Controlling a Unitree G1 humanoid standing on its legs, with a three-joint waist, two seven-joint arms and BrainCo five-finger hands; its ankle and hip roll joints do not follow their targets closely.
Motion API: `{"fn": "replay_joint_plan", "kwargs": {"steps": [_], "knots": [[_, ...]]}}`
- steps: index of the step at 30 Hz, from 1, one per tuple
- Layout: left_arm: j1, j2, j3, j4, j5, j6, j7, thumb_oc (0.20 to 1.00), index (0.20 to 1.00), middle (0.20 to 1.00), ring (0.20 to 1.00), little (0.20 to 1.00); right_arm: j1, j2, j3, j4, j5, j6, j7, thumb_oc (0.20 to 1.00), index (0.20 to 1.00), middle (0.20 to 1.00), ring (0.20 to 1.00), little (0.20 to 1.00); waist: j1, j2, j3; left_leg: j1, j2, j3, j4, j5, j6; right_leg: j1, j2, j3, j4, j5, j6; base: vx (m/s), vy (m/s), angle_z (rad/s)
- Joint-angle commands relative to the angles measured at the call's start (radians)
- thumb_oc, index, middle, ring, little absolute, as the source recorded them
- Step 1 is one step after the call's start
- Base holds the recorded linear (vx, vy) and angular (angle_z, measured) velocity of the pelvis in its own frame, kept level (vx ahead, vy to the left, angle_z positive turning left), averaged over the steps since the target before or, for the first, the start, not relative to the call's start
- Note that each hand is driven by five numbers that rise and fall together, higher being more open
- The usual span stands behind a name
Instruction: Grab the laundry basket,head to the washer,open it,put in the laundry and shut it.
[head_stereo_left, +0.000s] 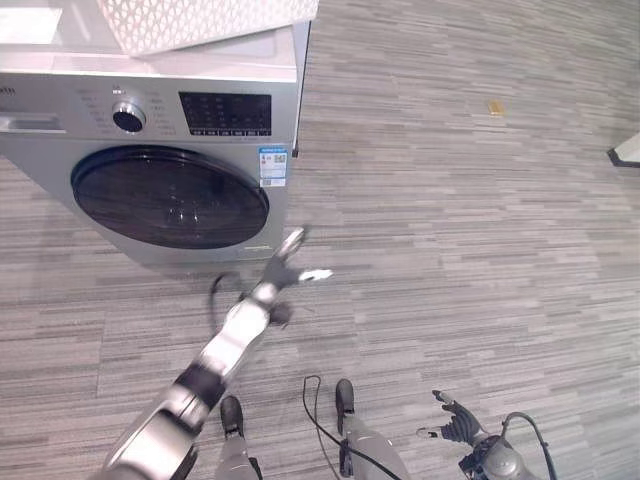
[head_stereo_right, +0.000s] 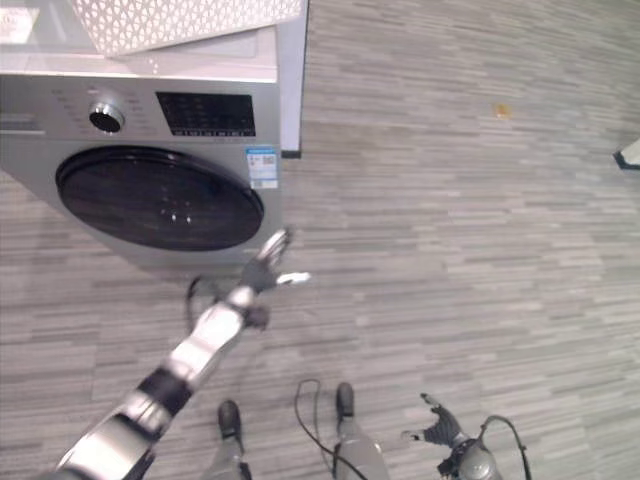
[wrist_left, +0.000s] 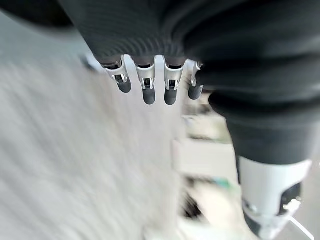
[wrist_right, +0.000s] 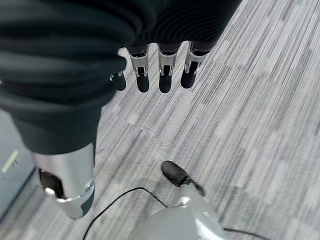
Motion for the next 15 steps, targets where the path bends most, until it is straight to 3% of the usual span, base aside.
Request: {"fn": "replay_joint_plan", "kwargs": {"steps": [1,5,9,15], "knots": [[0.064,0.026,0.07,0.039,0.054,-0.095,-0.038,1.0,1.0,1.0,1.0,1.0,-0.017,0.035,-0.066,0.054,-0.021,-0.036,-0.022,1.0,1.0,1.0,1.0,1.0,0.051,-0.064,0.039,0.049,-0.001,-0.002,0.063,-0.14,0.006,-0.003,-0.045,0.023,0.071,-0.037,0.028,0.03,-0.06,0.02],[0.237,0.054,0.157,0.075,0.033,-0.115,-0.081,1.0,1.0,1.0,1.0,1.0,0.008,0.045,-0.096,0.078,-0.023,-0.048,-0.02,1.0,1.0,1.0,1.0,1.0,0.08,-0.042,0.019,0.085,0.002,-0.011,0.049,-0.13,0.002,0.044,-0.042,0.008,0.059,-0.048,0.025,0.05,-0.052,0.09],[0.325,0.051,0.211,0.198,0.106,-0.119,-0.046,1.0,1.0,1.0,1.0,1.0,0.01,0.054,-0.117,0.108,-0.016,-0.056,-0.032,1.0,1.0,1.0,1.0,1.0,0.1,-0.014,-0.008,0.128,0.006,-0.015,0.035,-0.123,0.0,0.088,-0.034,-0.001,0.043,-0.056,0.025,0.04,-0.04,0.17],[0.353,-0.046,0.349,0.5,0.121,-0.076,0.013,1.0,1.0,1.0,1.0,1.0,-0.014,0.102,-0.128,0.199,-0.007,-0.04,-0.046,1.0,1.0,1.0,1.0,1.0,0.123,0.013,-0.055,0.198,0.013,-0.018,0.029,-0.125,-0.003,0.156,-0.028,-0.008,0.037,-0.077,0.016,0.03,-0.031,-0.03]]}}
